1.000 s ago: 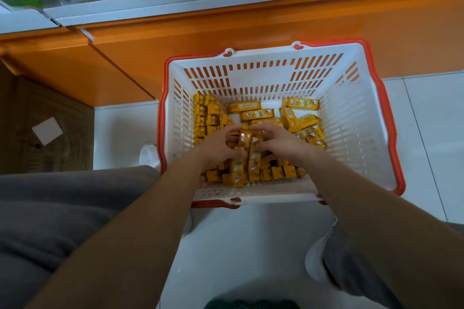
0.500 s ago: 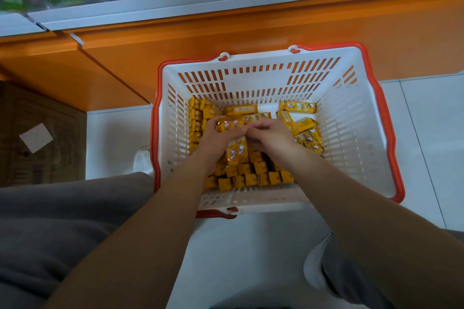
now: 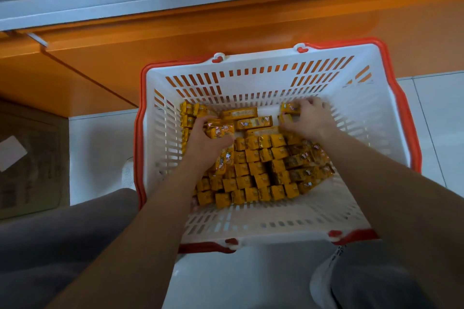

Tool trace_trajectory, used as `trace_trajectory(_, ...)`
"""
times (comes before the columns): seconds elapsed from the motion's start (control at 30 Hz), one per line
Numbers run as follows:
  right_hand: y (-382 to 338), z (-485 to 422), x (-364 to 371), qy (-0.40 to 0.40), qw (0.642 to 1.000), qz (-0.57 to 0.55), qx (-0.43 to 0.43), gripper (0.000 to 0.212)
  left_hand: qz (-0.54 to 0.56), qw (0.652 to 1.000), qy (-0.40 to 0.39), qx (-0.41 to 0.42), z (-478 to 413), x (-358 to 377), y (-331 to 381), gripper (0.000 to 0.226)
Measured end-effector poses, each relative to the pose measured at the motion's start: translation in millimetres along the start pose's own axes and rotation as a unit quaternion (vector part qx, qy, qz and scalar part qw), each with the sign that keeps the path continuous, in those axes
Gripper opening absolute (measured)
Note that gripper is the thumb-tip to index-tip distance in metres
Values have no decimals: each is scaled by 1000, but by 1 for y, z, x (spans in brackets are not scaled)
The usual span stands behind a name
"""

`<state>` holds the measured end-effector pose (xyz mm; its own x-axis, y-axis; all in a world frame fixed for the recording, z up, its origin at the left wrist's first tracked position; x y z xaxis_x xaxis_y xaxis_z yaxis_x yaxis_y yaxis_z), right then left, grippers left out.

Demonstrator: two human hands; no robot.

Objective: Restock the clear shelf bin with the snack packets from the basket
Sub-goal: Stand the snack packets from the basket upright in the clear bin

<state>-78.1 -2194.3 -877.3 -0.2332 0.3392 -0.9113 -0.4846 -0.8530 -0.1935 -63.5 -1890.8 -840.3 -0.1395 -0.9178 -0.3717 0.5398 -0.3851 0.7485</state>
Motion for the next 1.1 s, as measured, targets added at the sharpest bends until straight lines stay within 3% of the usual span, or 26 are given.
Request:
trace_trajectory(0.1, -5, 3, -1, 36, 999, 7, 12, 79, -3, 1000, 1, -2, 1, 4, -1, 61)
trace_trajectory(0.2, -11, 7, 10, -16, 994, -100, 38, 39, -10, 1000, 3, -1, 2, 5, 0, 63)
trace_trajectory(0.33, -15, 19, 0, -49, 974, -208, 72, 37, 2, 1000, 4, -4, 8, 0, 8, 60)
trace_trajectory(0.47, -36, 50, -29, -90, 926, -353, 100, 34, 9, 1000, 7, 7, 25, -8, 33, 55)
trace_trajectory(0.57, -62, 92, -54, -188, 844, -482, 138, 25, 19, 999, 2, 43, 45, -17, 70, 51)
trace_trajectory(0.63, -85, 114, -83, -223, 823, -513, 96, 23, 23, 998, 1, 63, 58, -28, 99, 53)
trace_trajectory(0.73, -107, 136, -140, -210, 801, -558, 63, 36, 2, 995, -3, 102, 84, -51, 153, 60)
trace_trajectory(0.87, -130, 167, -225, -185, 792, -582, 1, 10, -19, 986, -12, 165, 126, -84, 227, 62)
trace_trajectory(1.0, -143, 197, -290, -155, 782, -601, -62, 16, 22, 980, -61, 190, 167, -105, 278, 56)
trace_trajectory(1.1, -148, 216, -318, -141, 748, -643, -86, 24, 47, 972, -75, 220, 189, -117, 304, 53)
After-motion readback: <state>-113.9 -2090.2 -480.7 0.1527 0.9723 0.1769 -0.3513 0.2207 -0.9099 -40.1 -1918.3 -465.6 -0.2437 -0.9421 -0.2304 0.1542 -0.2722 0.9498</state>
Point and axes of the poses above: each hand's wrist, its own z-axis away from the middle knuckle, its own x-axis out of the palm, y = z × x, the point moved 10 cm from there along -z, towards the middle knuckle, and after that the axes turned 12 degrees about y, right-handed, at the moved point
